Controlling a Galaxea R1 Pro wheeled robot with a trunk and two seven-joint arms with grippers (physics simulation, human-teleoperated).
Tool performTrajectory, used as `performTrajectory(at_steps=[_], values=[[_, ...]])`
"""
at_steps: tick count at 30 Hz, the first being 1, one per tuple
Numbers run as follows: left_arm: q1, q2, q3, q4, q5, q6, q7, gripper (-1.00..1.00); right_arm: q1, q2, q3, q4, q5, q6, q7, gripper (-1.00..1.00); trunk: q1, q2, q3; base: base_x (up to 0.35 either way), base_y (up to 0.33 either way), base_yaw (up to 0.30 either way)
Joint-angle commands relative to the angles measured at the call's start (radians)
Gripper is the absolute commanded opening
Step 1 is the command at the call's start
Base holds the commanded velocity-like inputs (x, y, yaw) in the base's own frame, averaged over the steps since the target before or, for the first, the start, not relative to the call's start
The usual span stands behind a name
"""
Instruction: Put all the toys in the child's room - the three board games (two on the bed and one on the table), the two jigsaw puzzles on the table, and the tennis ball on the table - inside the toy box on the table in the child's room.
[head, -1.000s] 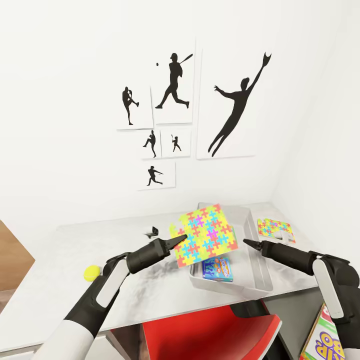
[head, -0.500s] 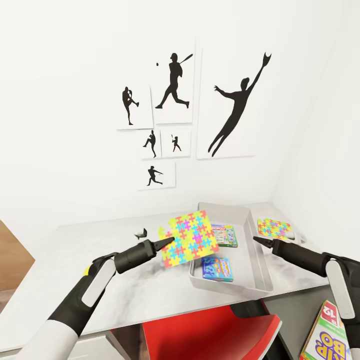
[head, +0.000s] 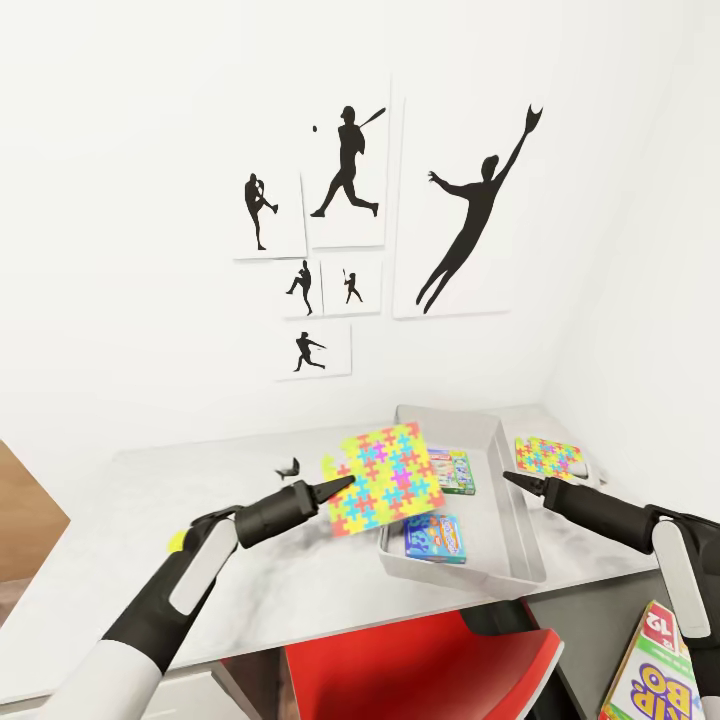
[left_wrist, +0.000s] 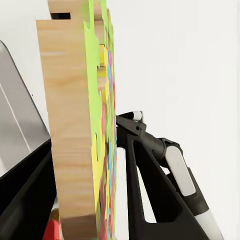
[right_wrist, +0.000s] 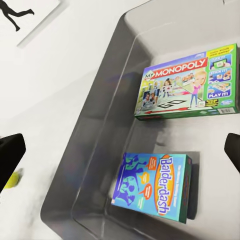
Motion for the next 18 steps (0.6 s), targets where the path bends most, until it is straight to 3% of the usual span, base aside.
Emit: performTrajectory(at_steps=[1, 8, 13, 18], values=[[-0.001, -0.007, -0.003, 0.001, 0.008, 0.006, 0.002, -1.0, -0.001, 0.0, -0.001, 0.0, 0.003, 0.005, 0.008, 1.0, 0.001, -0.002, -0.002, 0.0, 0.0, 0.0], [-0.001, -0.05, -0.004, 0.002, 0.004, 0.006, 0.002, -1.0, -0.001, 0.0, -0.001, 0.0, 0.002, 0.006, 0.026, 1.0, 0.001, -0.002, -0.002, 0.0, 0.0, 0.0], [-0.001, -0.089, -0.005, 0.005, 0.001, 0.006, 0.02, -1.0, -0.001, 0.0, 0.001, 0.0, 0.001, 0.007, 0.086, 1.0, 0.001, -0.002, -0.002, 0.0, 0.0, 0.0], [-0.001, -0.101, -0.005, 0.015, -0.008, 0.006, 0.036, -1.0, -0.001, 0.0, 0.001, 0.0, 0.001, 0.007, 0.108, 1.0, 0.001, -0.002, -0.002, 0.0, 0.0, 0.0]])
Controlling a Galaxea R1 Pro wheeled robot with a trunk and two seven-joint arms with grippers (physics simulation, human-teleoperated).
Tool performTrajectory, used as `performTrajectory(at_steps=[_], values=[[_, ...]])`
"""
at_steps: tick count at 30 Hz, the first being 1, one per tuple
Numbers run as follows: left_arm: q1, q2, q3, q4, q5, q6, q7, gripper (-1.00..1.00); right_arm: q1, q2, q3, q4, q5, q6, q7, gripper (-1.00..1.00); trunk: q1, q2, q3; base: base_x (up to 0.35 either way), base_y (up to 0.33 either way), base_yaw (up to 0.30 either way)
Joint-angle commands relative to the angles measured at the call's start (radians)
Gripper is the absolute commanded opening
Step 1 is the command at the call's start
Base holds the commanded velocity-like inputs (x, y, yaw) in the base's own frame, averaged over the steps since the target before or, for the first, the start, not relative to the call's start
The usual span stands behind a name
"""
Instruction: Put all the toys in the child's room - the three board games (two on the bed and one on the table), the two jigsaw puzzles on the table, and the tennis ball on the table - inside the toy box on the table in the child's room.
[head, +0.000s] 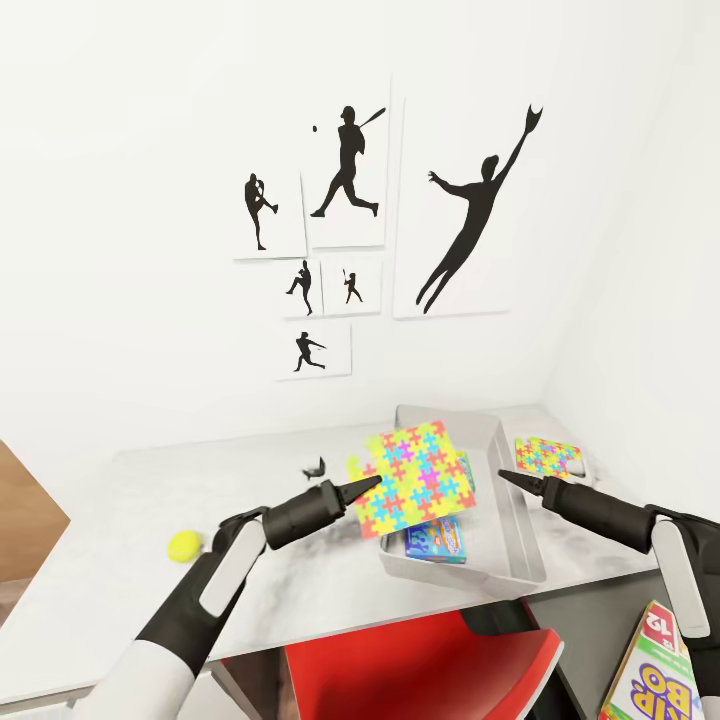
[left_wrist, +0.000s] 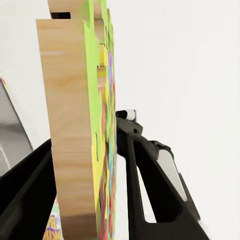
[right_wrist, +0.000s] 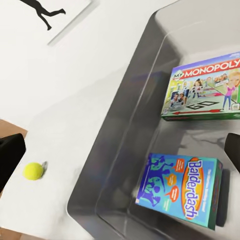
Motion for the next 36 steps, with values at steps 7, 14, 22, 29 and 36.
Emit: performTrajectory(at_steps=[7, 14, 22, 29, 36], values=[[-0.001, -0.017, -0.001, 0.026, -0.01, 0.007, 0.007, -1.0, -0.001, 0.0, 0.003, 0.0, 0.003, 0.004, 0.013, 1.0, 0.001, -0.002, -0.002, 0.0, 0.0, 0.0], [-0.001, -0.03, -0.001, 0.043, -0.051, 0.007, 0.01, -1.0, -0.001, 0.0, 0.005, 0.0, 0.003, 0.004, 0.016, 1.0, 0.001, -0.002, -0.002, 0.0, 0.0, 0.0], [-0.001, -0.034, -0.001, 0.049, -0.088, 0.007, 0.011, -1.0, -0.001, 0.0, 0.031, 0.001, 0.002, 0.004, 0.021, 1.0, 0.001, -0.002, -0.002, 0.0, 0.0, 0.0], [-0.001, -0.04, -0.001, 0.068, -0.097, 0.007, 0.011, -1.0, -0.001, 0.0, 0.106, 0.001, 0.002, 0.004, 0.055, 1.0, 0.001, -0.002, -0.002, 0.0, 0.0, 0.0], [-0.001, -0.042, -0.001, 0.073, -0.099, 0.006, 0.011, -1.0, -0.001, 0.0, 0.127, 0.001, 0.002, 0.004, 0.068, 1.0, 0.001, -0.002, -0.002, 0.0, 0.0, 0.0]])
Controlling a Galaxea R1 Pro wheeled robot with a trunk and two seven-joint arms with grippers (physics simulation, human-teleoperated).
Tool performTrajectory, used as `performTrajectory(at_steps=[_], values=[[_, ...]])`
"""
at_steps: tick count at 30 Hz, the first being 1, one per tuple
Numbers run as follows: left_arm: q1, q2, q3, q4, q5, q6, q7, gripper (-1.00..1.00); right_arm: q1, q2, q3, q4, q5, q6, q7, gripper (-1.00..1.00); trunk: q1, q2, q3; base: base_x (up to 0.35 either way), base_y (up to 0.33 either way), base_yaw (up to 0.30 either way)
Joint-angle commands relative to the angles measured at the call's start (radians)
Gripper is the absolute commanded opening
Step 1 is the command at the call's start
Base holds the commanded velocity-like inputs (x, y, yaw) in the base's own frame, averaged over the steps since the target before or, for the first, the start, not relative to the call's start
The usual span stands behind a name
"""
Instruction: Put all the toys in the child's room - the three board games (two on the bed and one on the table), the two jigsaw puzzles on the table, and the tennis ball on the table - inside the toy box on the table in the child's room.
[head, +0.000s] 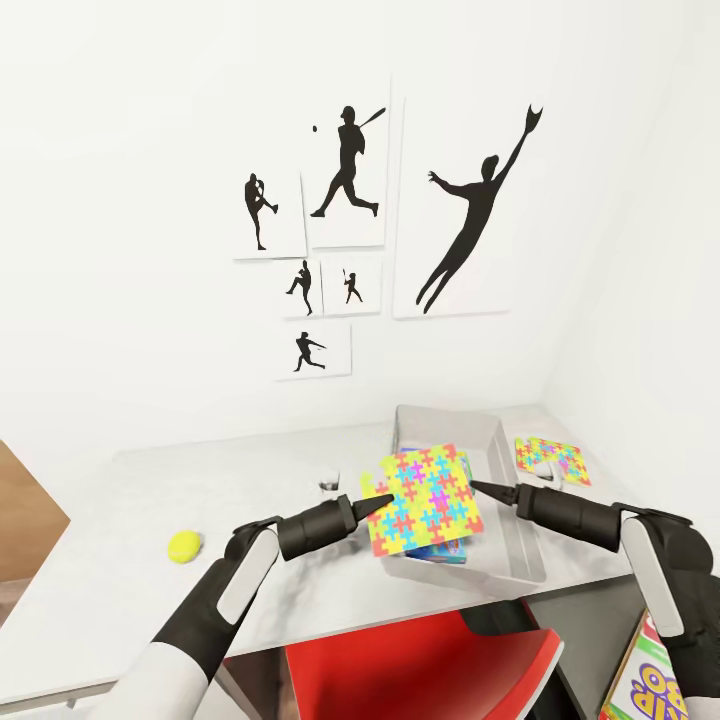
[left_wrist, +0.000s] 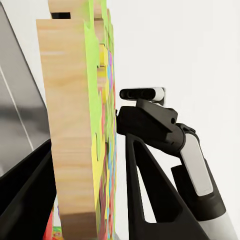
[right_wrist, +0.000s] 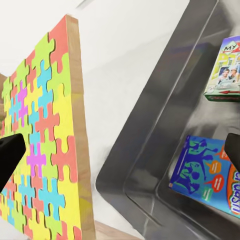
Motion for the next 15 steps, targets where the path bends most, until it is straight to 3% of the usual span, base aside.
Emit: performTrajectory(at_steps=[1, 15], values=[[-0.001, 0.0, 0.0, 0.001, 0.006, 0.006, 0.001, -1.0, -0.001, 0.0, 0.001, 0.0, 0.003, 0.004, 0.006, 1.0, 0.001, -0.002, -0.002, 0.0, 0.0, 0.0], [-0.001, -0.001, 0.0, 0.002, 0.006, 0.006, 0.0, -1.0, -0.001, 0.0, 0.007, 0.0, 0.003, 0.004, 0.01, 1.0, 0.001, -0.002, -0.002, 0.0, 0.0, 0.0]])
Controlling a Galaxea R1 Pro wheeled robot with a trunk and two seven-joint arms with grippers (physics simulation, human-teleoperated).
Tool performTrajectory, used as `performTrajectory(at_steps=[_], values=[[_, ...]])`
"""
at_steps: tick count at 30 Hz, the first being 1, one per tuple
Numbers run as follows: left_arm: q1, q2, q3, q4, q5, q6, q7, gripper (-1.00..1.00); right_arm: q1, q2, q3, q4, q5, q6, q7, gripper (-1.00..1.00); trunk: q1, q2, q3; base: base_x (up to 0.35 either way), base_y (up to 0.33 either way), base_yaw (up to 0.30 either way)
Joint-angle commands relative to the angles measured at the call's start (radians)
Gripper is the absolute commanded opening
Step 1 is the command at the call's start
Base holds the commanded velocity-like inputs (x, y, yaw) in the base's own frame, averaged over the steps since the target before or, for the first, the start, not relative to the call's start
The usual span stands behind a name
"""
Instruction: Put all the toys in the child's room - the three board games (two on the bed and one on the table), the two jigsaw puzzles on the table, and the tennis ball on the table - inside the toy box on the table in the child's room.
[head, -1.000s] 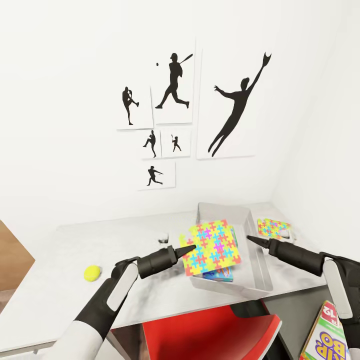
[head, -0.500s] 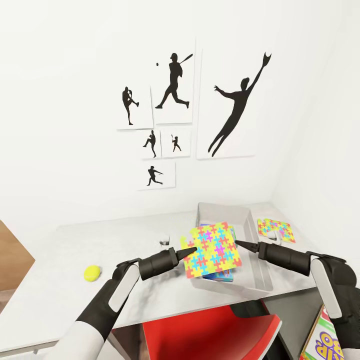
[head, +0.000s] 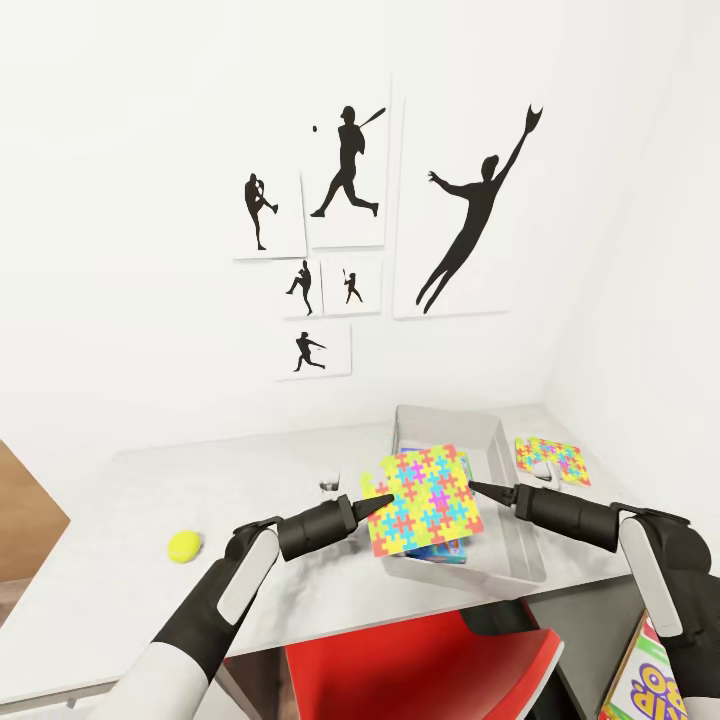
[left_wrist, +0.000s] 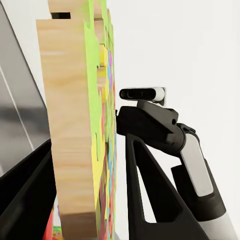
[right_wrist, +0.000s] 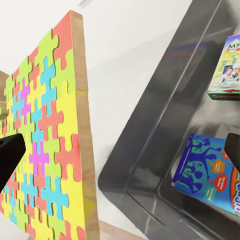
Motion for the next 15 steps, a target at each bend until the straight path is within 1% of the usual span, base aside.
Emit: performTrajectory(at_steps=[1, 6, 8, 11, 14, 15], values=[[-0.001, 0.0, 0.0, 0.0, 0.006, 0.006, 0.0, -1.0, -0.001, 0.0, -0.001, 0.0, 0.003, 0.004, 0.005, 1.0, 0.001, -0.002, -0.002, 0.0, 0.0, 0.0], [-0.001, 0.0, 0.0, -0.001, 0.007, 0.006, -0.001, -1.0, -0.001, 0.001, 0.009, 0.0, 0.003, 0.004, 0.005, 1.0, 0.001, -0.002, -0.002, 0.0, 0.0, 0.0], [-0.001, 0.0, 0.0, -0.001, 0.007, 0.006, -0.002, -1.0, -0.001, 0.001, 0.024, 0.0, 0.003, 0.004, 0.005, 1.0, 0.001, -0.002, -0.002, 0.0, 0.0, 0.0], [-0.001, 0.0, 0.0, -0.002, 0.008, 0.006, -0.002, -1.0, -0.001, 0.001, 0.065, 0.001, 0.003, 0.004, 0.006, 1.0, 0.001, -0.002, -0.002, 0.0, 0.0, 0.0], [-0.001, 0.0, 0.0, -0.002, 0.008, 0.006, -0.003, -1.0, -0.001, 0.001, 0.113, 0.001, 0.002, 0.004, 0.006, 1.0, 0.001, -0.002, -0.002, 0.0, 0.0, 0.0], [-0.001, 0.001, 0.0, -0.003, 0.008, 0.006, -0.003, -1.0, -0.001, 0.002, 0.135, 0.002, 0.0, 0.004, 0.007, 1.0, 0.001, -0.002, -0.002, 0.0, 0.0, 0.0]])
